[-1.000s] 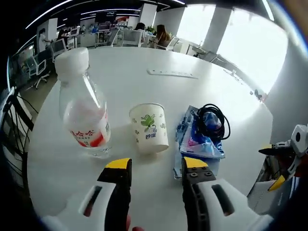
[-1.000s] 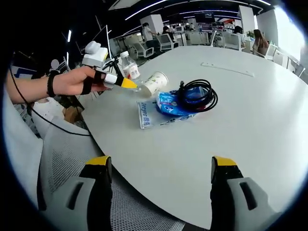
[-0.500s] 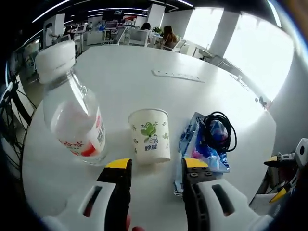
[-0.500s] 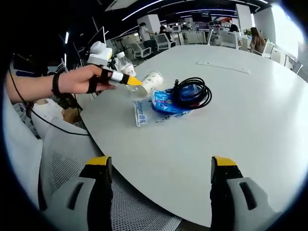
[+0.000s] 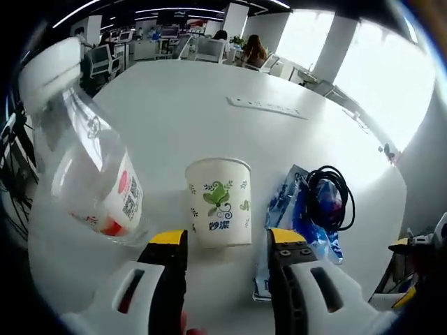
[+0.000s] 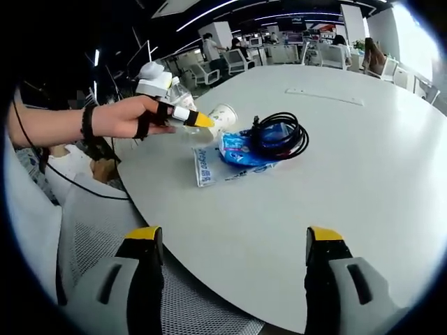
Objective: Arrange the tabletop items into an orderly group along one side of the table until the central work area is clear of visible clutter.
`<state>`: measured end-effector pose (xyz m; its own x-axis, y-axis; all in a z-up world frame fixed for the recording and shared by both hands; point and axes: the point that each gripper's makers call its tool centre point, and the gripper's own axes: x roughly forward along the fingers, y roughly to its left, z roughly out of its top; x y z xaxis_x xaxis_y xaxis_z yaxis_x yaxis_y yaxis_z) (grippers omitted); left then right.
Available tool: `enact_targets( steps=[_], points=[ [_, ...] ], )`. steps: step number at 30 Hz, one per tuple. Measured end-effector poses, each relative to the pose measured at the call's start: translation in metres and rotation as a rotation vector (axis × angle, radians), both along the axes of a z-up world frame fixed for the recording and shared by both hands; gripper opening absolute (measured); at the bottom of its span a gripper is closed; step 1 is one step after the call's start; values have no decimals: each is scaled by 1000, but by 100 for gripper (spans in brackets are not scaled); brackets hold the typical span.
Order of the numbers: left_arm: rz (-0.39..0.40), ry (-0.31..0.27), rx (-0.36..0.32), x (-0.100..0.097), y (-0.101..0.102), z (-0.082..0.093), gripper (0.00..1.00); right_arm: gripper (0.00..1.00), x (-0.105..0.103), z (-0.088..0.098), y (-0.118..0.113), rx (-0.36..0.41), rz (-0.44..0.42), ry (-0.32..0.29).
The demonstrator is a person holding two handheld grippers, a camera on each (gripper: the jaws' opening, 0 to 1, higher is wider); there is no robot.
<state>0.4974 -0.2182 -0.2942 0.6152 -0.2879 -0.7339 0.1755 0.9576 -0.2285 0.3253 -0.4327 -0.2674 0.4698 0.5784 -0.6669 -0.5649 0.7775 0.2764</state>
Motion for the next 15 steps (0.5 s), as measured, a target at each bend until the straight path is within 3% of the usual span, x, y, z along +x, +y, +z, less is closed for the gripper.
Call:
enact_targets(
  steps=[8,11,15],
  points=[
    [-5,25,14,7,1,-15,42,84,2,-1,-2,2,-6,3],
    [-14,31,32,9,4,-21,36,84,3,-1,-1,0,-3,3],
    [-18,30,33,10,5,-21,35,83,7,1,-1,1,-1,0]
  ],
)
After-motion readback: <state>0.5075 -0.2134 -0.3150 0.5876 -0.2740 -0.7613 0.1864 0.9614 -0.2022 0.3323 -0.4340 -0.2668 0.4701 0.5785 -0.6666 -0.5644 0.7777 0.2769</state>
